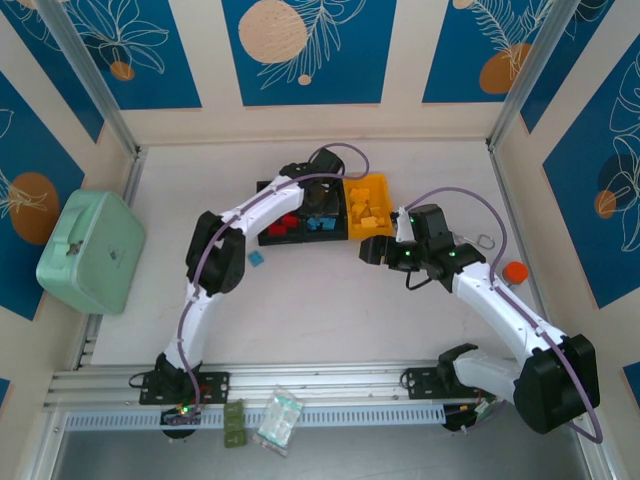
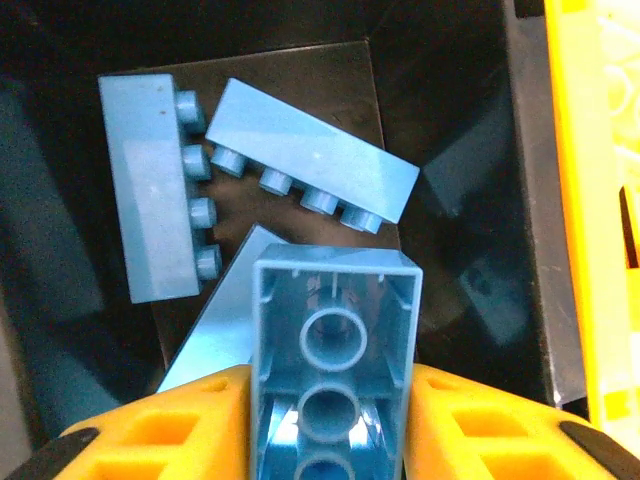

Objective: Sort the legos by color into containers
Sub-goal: Place the lego in the container, then pick up the lego from the center of the table.

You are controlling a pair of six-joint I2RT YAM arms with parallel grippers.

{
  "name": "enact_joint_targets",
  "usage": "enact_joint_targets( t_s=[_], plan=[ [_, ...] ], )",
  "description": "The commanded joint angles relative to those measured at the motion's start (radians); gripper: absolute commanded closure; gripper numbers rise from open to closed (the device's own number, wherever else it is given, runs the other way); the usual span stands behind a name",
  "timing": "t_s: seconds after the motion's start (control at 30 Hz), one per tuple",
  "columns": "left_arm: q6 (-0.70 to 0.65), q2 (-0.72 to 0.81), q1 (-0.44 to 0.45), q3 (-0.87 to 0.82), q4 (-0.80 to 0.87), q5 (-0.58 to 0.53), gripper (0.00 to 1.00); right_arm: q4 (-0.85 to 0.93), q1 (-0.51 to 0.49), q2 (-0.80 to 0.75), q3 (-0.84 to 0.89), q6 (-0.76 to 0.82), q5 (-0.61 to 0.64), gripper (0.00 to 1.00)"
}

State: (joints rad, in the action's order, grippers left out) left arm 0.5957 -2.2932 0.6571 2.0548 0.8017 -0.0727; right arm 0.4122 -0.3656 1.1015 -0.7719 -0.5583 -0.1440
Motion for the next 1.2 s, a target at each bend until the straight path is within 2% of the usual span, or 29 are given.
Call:
enact_joint_targets(
  t_s=[0.0, 0.17, 0.3, 0.5, 0.77, 1.0, 1.17],
  plan=[
    [0.009, 0.002, 0.006, 0.035, 0.006, 0.025, 0.57, 0.009, 0.004, -0.011, 0.015, -0.015, -0.031, 0.29],
    [-0.002, 0.062, 0.012, 0.013, 0.002, 0.014, 0.53, -0.005, -0.001, -0.002, 0.016, -0.026, -0.04, 0.29],
    [-0.011, 0.171, 0.015, -0.09, -0.041, 0.017, 0.52, -0.01, -0.017, 0.013, 0.0, -0.025, -0.037, 0.29],
    [-0.041, 0.388, 0.015, -0.339, -0.077, -0.042, 0.49, -0.029, -0.085, 0.053, -0.04, -0.001, -0.029, 0.29],
    [-0.015, 0.642, 0.013, -0.708, -0.132, -0.182, 0.48, -0.085, -0.179, 0.126, -0.089, 0.013, -0.023, 0.29],
    [0.066, 0.767, 0.012, -0.95, -0.194, -0.265, 0.43, -0.153, -0.268, 0.136, -0.082, 0.018, 0.009, 0.28],
    [0.106, 0.766, 0.009, -1.058, -0.257, -0.27, 0.41, -0.18, -0.304, 0.162, -0.079, 0.009, 0.004, 0.28]
  ],
)
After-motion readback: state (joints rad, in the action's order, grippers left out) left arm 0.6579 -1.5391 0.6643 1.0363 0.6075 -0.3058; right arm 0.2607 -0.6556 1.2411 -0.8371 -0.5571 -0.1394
